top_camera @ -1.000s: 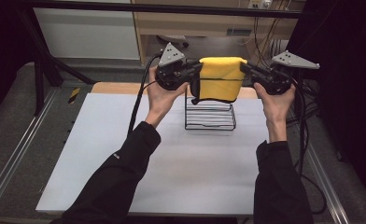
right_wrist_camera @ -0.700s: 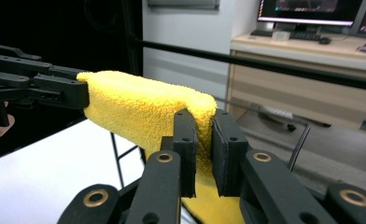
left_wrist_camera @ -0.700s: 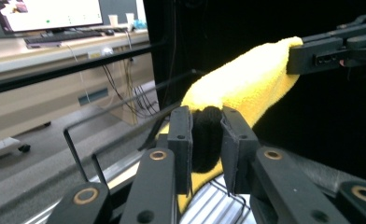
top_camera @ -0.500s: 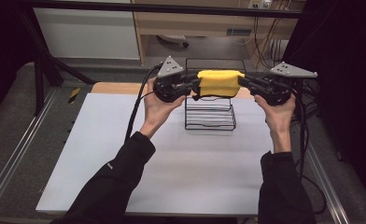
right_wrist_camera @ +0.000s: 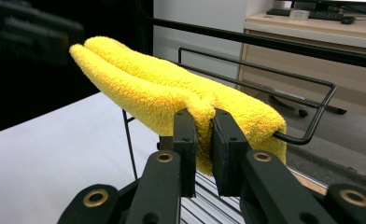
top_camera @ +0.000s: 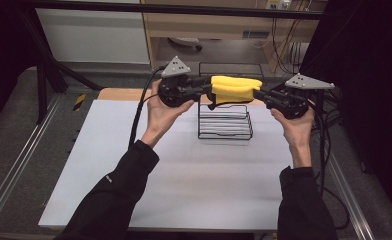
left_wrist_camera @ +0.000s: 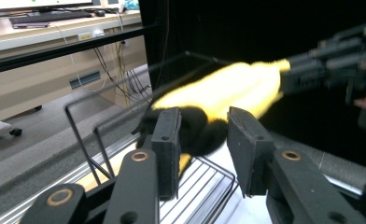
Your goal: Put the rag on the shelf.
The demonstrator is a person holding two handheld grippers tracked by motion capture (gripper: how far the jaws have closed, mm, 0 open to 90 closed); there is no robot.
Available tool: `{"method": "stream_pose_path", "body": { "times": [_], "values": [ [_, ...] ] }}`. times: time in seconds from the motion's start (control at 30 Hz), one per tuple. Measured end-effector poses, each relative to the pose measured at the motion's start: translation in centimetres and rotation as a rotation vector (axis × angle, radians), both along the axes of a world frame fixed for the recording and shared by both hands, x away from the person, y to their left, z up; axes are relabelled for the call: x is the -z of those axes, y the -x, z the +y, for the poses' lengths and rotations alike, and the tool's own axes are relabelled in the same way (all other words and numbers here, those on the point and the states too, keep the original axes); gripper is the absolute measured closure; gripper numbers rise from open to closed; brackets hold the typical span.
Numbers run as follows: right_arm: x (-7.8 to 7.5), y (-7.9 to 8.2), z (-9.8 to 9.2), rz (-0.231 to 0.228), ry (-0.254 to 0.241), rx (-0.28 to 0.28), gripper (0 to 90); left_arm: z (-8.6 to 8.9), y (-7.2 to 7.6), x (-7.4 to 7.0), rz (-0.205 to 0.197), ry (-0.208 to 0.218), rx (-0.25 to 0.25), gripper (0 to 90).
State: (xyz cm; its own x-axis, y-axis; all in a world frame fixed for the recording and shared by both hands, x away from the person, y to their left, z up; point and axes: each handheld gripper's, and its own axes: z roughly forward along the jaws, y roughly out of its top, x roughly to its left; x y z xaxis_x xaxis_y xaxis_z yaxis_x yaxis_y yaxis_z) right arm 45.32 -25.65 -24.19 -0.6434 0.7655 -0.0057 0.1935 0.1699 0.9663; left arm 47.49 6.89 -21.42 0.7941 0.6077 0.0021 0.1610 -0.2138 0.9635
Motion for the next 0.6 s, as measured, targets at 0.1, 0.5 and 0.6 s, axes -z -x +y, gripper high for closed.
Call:
{"method": "stream_pose_path", "body": {
  "times": [0.1, 0.5, 0.6],
  "values": [
    [0.1, 0.0, 0.1, -0.002, 0.006, -0.002, 81.4, 0.2, -0.7, -0.8, 0.009, 0.013, -0.037, 67.4],
    [0.7, 0.1, 0.0, -0.005, 0.029, -0.012, 79.4, -2.4, -1.9, 0.0, 0.076, -0.089, 0.03, 89.7],
    [0.8, 0.1, -0.1, 0.006, 0.033, -0.015, 77.1, -2.5, -1.7, 0.7, 0.084, -0.116, 0.045, 89.7]
  ]
}}
